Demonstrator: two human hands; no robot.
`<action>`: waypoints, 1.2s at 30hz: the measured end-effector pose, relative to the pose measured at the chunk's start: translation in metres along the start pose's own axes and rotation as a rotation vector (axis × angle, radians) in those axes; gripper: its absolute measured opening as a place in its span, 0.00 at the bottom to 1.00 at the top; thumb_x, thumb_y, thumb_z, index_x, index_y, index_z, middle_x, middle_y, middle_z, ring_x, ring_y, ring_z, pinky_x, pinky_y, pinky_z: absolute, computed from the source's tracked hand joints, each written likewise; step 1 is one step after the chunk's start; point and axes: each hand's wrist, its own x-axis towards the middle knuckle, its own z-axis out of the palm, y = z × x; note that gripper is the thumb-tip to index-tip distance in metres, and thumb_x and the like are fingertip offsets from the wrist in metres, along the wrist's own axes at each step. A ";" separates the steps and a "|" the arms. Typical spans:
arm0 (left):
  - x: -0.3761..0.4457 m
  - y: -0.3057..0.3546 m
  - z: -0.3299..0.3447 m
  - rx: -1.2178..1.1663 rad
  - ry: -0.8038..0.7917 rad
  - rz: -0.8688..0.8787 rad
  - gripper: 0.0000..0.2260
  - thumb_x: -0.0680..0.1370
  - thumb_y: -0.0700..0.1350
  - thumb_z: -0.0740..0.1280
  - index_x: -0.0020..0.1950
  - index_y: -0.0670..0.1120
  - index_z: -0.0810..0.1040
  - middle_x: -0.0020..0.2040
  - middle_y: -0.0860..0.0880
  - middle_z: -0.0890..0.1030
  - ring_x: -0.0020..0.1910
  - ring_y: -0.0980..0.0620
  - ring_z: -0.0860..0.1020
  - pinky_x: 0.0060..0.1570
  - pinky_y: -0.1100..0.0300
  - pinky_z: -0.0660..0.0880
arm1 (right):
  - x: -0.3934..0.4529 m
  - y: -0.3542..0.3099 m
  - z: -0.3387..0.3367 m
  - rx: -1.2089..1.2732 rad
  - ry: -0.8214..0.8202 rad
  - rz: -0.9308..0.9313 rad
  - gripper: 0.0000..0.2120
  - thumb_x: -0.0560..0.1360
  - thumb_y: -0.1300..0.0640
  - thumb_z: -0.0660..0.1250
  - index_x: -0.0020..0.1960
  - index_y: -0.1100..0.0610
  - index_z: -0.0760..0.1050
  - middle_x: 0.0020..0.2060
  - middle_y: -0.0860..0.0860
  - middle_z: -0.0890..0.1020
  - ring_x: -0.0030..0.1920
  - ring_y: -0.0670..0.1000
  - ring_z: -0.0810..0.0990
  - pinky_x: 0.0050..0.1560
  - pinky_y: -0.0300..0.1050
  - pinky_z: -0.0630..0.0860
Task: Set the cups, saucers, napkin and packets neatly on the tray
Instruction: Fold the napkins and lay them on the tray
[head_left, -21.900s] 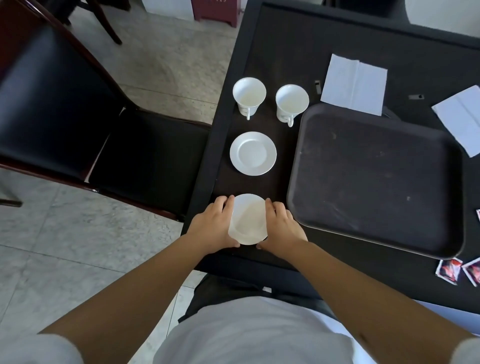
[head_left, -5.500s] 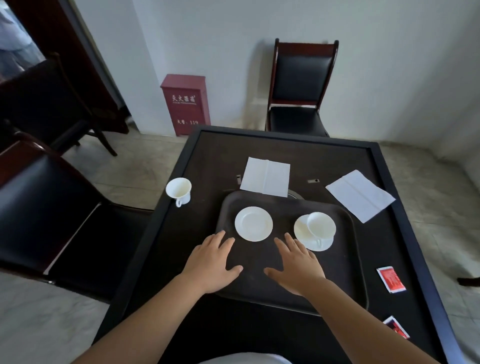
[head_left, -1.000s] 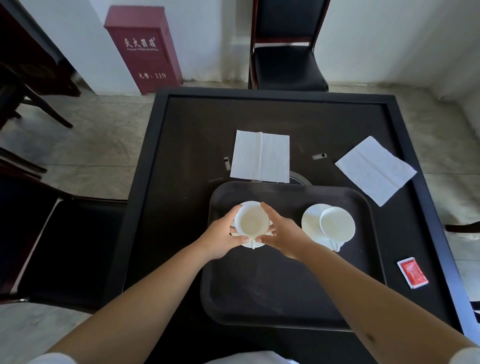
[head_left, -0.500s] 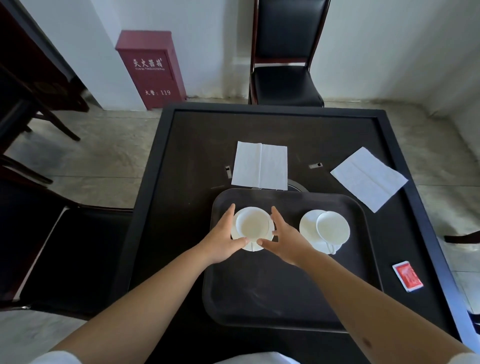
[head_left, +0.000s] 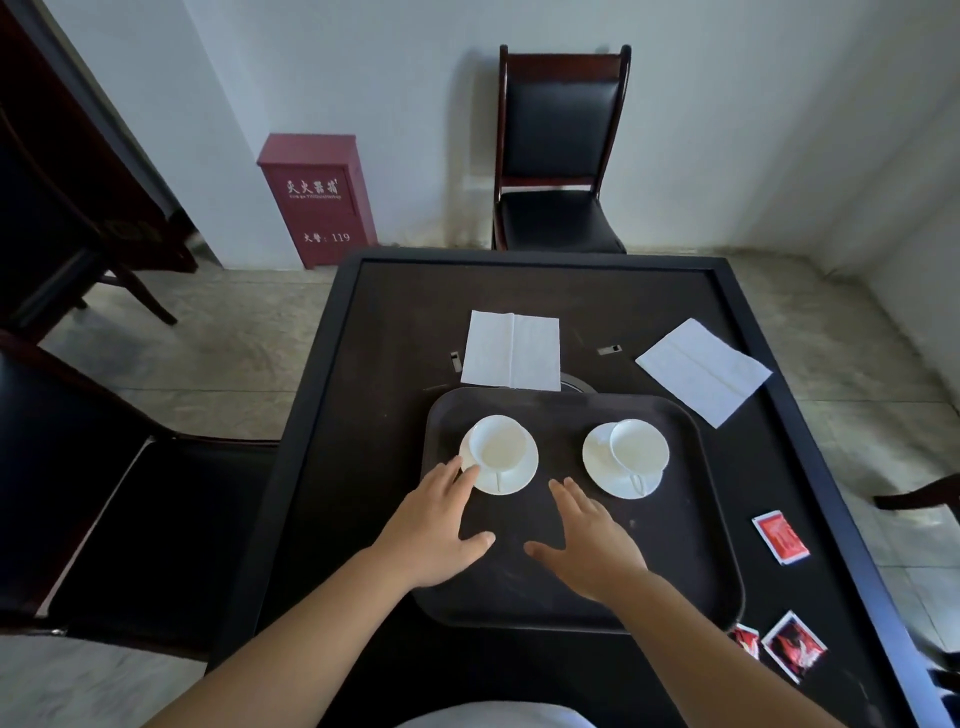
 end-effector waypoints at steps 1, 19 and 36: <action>-0.004 0.003 0.002 0.013 -0.002 0.004 0.38 0.76 0.64 0.60 0.80 0.54 0.46 0.82 0.52 0.45 0.80 0.50 0.44 0.74 0.51 0.53 | -0.007 0.000 0.002 -0.004 0.003 0.005 0.45 0.73 0.32 0.64 0.79 0.45 0.44 0.80 0.46 0.47 0.78 0.53 0.52 0.71 0.58 0.64; -0.030 0.048 0.008 0.172 -0.014 0.173 0.38 0.76 0.66 0.58 0.80 0.54 0.46 0.82 0.51 0.44 0.80 0.46 0.45 0.75 0.45 0.55 | -0.084 0.010 0.004 -0.013 0.124 0.153 0.44 0.72 0.31 0.63 0.79 0.45 0.45 0.80 0.48 0.49 0.78 0.54 0.53 0.72 0.56 0.61; 0.046 0.147 0.003 0.174 0.019 0.360 0.34 0.77 0.64 0.59 0.79 0.53 0.53 0.81 0.51 0.53 0.80 0.47 0.49 0.73 0.47 0.58 | -0.088 0.089 -0.053 0.040 0.222 0.202 0.43 0.72 0.31 0.63 0.78 0.46 0.48 0.79 0.46 0.53 0.76 0.52 0.59 0.68 0.55 0.68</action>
